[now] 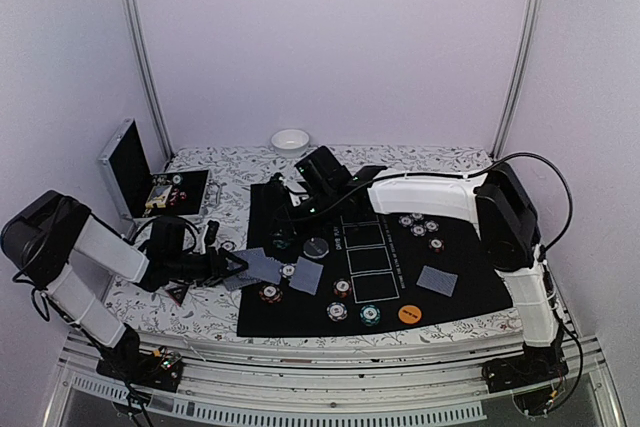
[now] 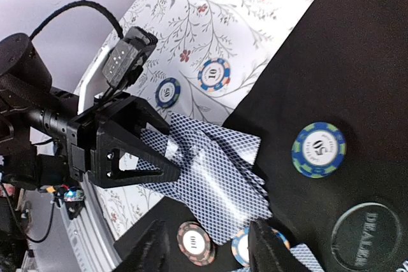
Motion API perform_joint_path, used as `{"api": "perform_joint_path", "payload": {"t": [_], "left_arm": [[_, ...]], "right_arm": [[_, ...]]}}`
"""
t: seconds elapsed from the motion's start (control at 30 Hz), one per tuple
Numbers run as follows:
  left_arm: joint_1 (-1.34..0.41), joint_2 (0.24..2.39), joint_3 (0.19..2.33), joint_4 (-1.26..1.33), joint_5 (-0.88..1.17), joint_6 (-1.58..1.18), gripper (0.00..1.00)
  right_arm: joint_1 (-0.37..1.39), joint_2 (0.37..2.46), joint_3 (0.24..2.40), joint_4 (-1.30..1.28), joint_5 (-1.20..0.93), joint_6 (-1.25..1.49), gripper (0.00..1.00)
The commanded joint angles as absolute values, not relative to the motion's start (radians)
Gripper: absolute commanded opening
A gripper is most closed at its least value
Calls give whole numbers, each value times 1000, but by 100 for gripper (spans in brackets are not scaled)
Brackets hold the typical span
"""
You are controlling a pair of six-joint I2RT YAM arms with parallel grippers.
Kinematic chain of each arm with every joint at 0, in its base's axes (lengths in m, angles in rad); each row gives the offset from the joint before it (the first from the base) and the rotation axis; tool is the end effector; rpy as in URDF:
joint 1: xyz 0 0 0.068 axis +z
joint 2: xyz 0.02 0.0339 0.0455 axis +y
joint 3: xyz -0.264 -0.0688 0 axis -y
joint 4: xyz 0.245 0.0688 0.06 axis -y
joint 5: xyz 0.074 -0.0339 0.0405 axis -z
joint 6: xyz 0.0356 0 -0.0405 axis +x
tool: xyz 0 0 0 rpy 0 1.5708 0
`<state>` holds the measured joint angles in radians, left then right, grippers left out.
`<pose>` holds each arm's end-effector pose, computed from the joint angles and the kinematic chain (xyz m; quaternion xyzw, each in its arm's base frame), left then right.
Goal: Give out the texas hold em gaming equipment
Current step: Pick up the face-down deck piles from the poker table mat.
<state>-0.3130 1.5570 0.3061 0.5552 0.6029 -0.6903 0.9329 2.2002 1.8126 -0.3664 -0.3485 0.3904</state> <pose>0.2123 -0.0899 0.0975 -0.0386 0.8732 -0.4304 0.2254 0.2899 0.4115 0.2163 -0.3085 0.8524 0.3659 0.2108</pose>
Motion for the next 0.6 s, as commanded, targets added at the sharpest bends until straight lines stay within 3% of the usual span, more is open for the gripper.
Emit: {"api": "perform_joint_path", "payload": {"t": [0.0, 0.4, 0.57], "left_arm": [[-313, 1580, 322, 544, 590, -701, 45], [-349, 1662, 373, 571, 593, -710, 42], [-357, 1674, 381, 575, 590, -710, 37]], "right_arm": [[920, 2324, 1921, -297, -527, 419, 37], [925, 2470, 1988, -254, -570, 502, 21], [925, 2501, 1987, -219, -616, 538, 20]]}}
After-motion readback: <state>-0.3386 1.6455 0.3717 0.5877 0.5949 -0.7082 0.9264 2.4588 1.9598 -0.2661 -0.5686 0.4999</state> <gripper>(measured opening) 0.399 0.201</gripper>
